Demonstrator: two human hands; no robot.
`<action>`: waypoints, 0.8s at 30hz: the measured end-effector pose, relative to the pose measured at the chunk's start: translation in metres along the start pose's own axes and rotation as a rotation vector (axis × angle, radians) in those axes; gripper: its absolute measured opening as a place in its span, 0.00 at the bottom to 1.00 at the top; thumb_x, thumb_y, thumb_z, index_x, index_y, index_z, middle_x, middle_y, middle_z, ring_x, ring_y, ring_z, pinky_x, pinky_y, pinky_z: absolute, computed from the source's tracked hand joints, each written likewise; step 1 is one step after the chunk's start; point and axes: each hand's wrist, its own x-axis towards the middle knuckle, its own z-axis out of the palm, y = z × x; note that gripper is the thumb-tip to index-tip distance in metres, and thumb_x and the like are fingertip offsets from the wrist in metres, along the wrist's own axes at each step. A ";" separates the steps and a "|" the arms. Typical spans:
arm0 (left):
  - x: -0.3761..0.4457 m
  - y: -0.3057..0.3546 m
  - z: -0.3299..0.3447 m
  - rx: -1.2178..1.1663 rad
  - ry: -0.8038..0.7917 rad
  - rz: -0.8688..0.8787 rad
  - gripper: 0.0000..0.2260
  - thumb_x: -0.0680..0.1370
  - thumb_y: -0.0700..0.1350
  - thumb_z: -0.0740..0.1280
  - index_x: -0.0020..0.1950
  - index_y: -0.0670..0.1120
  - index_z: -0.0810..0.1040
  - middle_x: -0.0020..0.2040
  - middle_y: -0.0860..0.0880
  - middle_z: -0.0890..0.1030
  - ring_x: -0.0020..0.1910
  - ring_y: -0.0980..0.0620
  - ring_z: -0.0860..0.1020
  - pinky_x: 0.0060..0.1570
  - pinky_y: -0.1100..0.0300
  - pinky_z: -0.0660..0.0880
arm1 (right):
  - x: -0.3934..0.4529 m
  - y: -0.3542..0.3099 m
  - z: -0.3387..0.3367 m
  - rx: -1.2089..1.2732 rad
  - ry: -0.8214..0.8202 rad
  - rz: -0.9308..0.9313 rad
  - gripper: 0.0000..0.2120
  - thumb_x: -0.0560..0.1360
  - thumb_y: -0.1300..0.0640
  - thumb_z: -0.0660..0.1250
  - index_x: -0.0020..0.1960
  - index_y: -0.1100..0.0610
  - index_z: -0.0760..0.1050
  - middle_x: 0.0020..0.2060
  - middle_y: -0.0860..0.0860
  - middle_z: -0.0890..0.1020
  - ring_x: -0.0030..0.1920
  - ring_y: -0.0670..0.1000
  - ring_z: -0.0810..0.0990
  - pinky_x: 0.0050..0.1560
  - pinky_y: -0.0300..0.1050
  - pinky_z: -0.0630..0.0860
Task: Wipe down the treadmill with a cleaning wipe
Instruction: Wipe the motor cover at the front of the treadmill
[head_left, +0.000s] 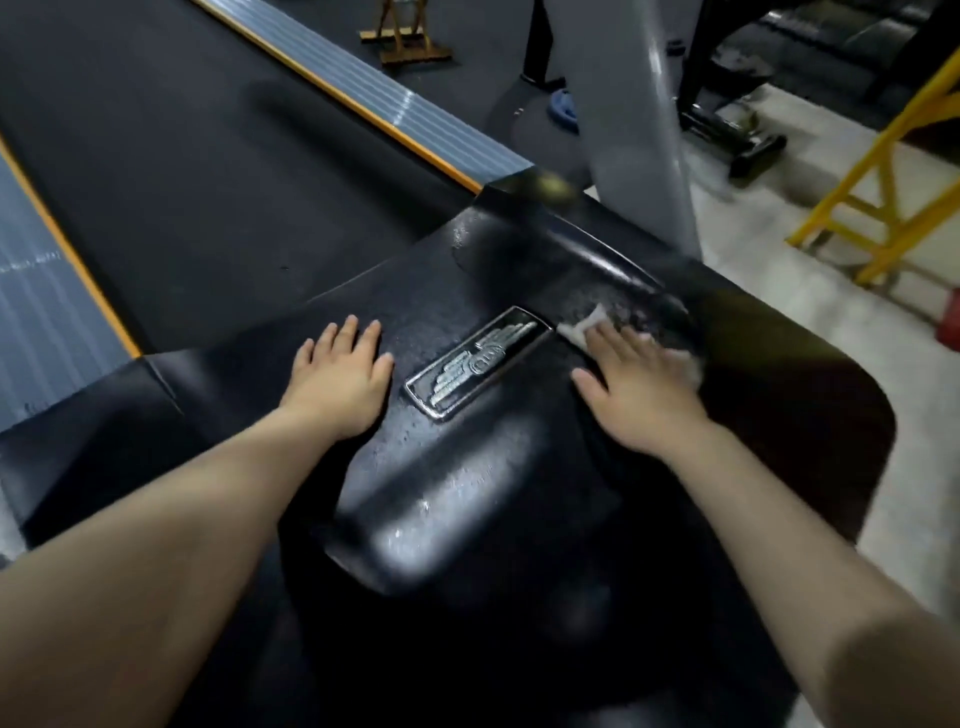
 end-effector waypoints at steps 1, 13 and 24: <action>-0.001 0.001 -0.001 -0.004 0.003 -0.004 0.26 0.84 0.57 0.45 0.82 0.51 0.50 0.82 0.47 0.48 0.80 0.46 0.47 0.78 0.48 0.45 | -0.036 -0.009 0.000 0.004 0.020 -0.031 0.30 0.81 0.41 0.51 0.79 0.53 0.54 0.78 0.50 0.57 0.76 0.55 0.57 0.74 0.49 0.52; -0.117 0.101 -0.021 -0.338 -0.030 0.375 0.21 0.83 0.47 0.61 0.75 0.42 0.67 0.75 0.42 0.68 0.74 0.47 0.65 0.71 0.60 0.58 | -0.213 0.024 0.060 0.440 0.223 0.568 0.35 0.80 0.36 0.45 0.80 0.54 0.48 0.80 0.50 0.51 0.79 0.53 0.47 0.78 0.51 0.45; -0.175 0.143 0.051 0.131 0.116 0.877 0.25 0.83 0.56 0.52 0.80 0.49 0.60 0.81 0.46 0.57 0.79 0.46 0.56 0.76 0.50 0.55 | -0.308 -0.032 0.102 0.828 0.395 0.773 0.32 0.80 0.38 0.52 0.80 0.47 0.49 0.79 0.46 0.55 0.78 0.47 0.52 0.78 0.51 0.52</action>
